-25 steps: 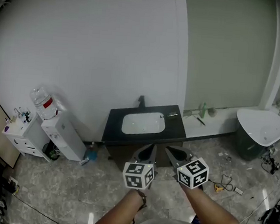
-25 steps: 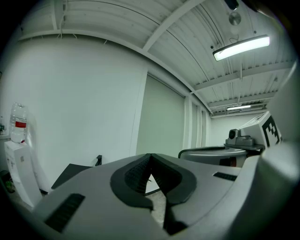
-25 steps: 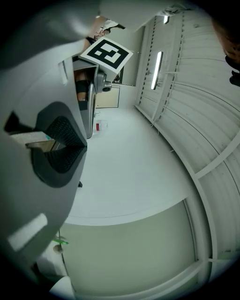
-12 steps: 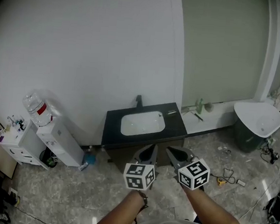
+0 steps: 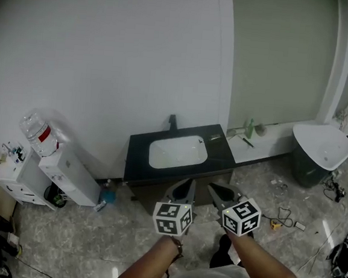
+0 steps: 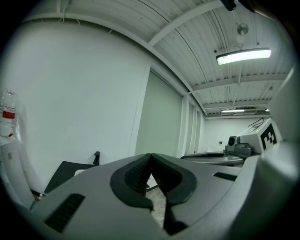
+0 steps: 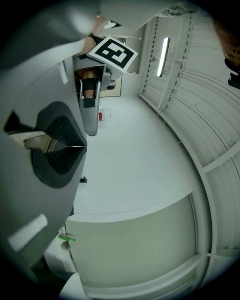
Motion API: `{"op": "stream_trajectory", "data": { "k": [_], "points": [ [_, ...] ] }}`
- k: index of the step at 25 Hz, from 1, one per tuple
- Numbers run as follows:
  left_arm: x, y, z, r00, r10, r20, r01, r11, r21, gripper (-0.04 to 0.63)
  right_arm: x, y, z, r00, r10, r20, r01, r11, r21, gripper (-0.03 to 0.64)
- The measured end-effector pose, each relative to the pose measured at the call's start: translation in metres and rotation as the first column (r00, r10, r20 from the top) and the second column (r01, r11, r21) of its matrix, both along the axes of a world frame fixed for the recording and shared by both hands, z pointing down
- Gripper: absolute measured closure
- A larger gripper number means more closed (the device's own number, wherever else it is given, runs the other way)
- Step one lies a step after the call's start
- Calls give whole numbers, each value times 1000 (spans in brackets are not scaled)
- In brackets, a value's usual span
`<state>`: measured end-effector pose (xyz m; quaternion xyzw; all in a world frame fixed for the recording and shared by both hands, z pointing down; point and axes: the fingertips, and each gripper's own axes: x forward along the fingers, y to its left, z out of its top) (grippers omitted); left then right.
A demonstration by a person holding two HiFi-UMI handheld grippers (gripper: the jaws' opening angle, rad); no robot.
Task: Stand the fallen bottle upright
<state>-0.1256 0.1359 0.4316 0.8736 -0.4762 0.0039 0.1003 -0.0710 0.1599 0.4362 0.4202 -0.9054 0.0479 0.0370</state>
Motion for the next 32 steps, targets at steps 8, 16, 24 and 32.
{"op": "stream_trajectory", "data": {
  "k": [8,16,24,32],
  "points": [
    [31,-158,42,999,-40,-3,40,999,-29,589,29,-166,47,998,-69,-3,69,997,-39,607],
    [79,-388,80,989,-147,7,147,982,-115,588,75,-406,91,958,-244,-153,226,966,-127,601],
    [67,-506,113,963,-270,3,264,940,-214,588,74,-547,184,731,-530,-430,424,846,-322,577],
    [50,-540,144,958,-286,-11,270,915,-300,588,58,-597,308,187,-721,-668,497,656,-569,545]
  ]
}}
